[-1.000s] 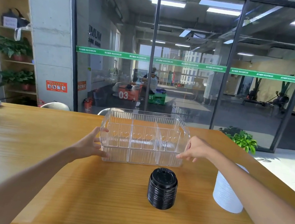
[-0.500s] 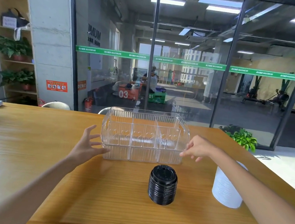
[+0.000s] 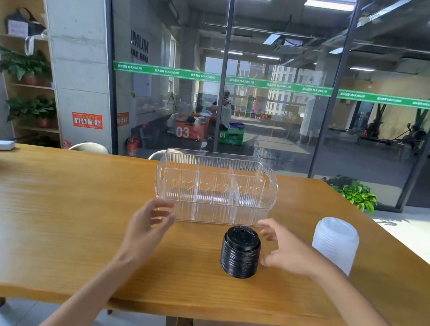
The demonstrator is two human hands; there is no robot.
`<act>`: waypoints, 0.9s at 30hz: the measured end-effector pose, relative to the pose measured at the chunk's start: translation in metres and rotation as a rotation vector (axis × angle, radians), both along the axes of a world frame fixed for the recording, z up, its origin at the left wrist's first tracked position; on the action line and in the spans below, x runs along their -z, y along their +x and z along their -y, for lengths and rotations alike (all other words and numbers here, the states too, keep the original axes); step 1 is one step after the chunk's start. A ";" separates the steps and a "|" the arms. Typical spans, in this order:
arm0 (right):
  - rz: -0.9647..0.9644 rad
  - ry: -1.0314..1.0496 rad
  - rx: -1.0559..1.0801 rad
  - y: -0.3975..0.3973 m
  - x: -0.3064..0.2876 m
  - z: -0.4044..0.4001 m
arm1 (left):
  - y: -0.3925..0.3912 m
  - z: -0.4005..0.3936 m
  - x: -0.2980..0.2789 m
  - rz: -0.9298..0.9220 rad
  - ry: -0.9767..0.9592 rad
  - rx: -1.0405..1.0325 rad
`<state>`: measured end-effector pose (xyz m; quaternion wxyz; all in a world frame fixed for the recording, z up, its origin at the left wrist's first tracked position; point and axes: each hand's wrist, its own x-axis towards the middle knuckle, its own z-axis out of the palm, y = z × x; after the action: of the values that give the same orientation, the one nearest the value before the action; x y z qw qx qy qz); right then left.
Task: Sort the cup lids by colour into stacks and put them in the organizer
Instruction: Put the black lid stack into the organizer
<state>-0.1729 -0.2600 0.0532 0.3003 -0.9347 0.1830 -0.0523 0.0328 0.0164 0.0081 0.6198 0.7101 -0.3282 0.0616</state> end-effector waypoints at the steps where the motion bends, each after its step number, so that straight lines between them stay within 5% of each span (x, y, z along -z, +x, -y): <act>1: -0.012 0.040 -0.025 -0.002 0.002 -0.003 | -0.009 0.002 -0.001 -0.029 0.030 0.123; 5: 0.020 0.106 -0.075 -0.006 0.004 -0.014 | -0.031 0.014 -0.001 -0.016 0.273 0.440; 10: 0.092 0.107 -0.068 -0.005 0.006 -0.022 | -0.042 0.034 0.002 0.048 0.510 0.491; 27: 0.244 0.172 -0.068 0.013 0.007 -0.042 | -0.035 0.026 -0.010 0.072 0.395 0.361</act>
<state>-0.1601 -0.2178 0.0465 0.4009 -0.8978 0.1173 -0.1397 -0.0020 -0.0092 0.0185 0.4581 0.7446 -0.4771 -0.0900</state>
